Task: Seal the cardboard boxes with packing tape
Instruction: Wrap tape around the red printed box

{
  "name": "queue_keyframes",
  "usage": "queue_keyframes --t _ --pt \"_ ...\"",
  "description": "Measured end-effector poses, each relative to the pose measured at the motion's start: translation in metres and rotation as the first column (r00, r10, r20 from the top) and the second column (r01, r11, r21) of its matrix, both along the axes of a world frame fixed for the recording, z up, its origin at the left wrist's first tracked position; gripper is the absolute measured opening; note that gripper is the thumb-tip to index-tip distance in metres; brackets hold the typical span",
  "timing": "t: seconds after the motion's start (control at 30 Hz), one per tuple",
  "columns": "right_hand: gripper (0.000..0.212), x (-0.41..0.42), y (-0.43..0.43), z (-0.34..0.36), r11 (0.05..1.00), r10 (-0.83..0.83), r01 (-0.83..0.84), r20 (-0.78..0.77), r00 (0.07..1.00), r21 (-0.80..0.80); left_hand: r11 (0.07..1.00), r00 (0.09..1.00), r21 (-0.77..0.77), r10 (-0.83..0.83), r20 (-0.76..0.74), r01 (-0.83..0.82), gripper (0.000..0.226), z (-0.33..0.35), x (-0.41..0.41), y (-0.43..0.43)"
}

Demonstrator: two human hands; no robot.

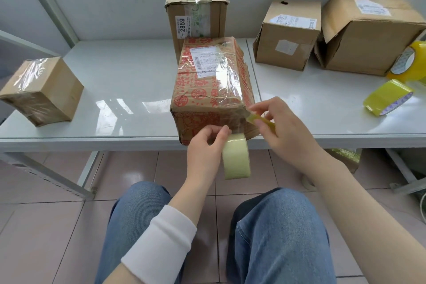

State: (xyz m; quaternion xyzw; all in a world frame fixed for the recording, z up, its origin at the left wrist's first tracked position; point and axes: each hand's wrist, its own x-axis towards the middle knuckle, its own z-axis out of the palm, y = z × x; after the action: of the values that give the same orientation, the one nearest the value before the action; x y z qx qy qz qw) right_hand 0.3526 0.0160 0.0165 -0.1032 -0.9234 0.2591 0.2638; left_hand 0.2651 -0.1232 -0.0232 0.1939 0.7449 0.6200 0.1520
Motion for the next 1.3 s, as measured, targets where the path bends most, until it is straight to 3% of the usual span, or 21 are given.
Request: queue_keyframes --t 0.1,0.23,0.73,1.0,1.1,1.2,1.3 --pt "0.016 -0.003 -0.004 0.001 0.965 0.018 -0.008 -0.037 0.999 0.262 1.0 1.0 -0.017 0.013 0.007 -0.012 0.02 0.002 0.002 0.001" --pt "0.009 -0.007 -0.009 0.006 0.912 -0.012 0.041 -0.073 0.997 0.409 1.0 0.999 -0.006 0.012 0.036 -0.012 0.018 0.006 0.003 0.001" --pt "0.006 -0.023 -0.015 0.012 0.866 -0.009 0.048 -0.079 0.997 0.499 0.998 0.992 0.062 0.001 0.13 -0.009 0.021 0.006 -0.002 0.001" --pt "0.023 -0.02 -0.009 0.003 0.859 -0.01 0.036 -0.053 0.999 0.511 0.999 0.986 0.044 0.019 0.166 -0.027 0.021 -0.004 0.004 0.0" --pt "0.008 0.002 0.009 -0.005 0.905 -0.076 0.069 0.001 0.997 0.42 1.0 0.991 0.021 0.001 0.135 -0.004 0.018 -0.008 0.005 -0.01" --pt "0.008 0.023 0.03 -0.02 0.977 -0.159 0.152 0.037 0.987 0.15 0.995 0.995 0.055 -0.089 0.04 0.086 0.015 0.001 0.004 -0.018" --pt "0.009 0.024 0.053 -0.04 0.957 -0.268 0.275 0.082 0.96 -0.095 0.975 0.984 0.133 -0.178 -0.031 0.18 0.013 0.025 -0.003 -0.018"
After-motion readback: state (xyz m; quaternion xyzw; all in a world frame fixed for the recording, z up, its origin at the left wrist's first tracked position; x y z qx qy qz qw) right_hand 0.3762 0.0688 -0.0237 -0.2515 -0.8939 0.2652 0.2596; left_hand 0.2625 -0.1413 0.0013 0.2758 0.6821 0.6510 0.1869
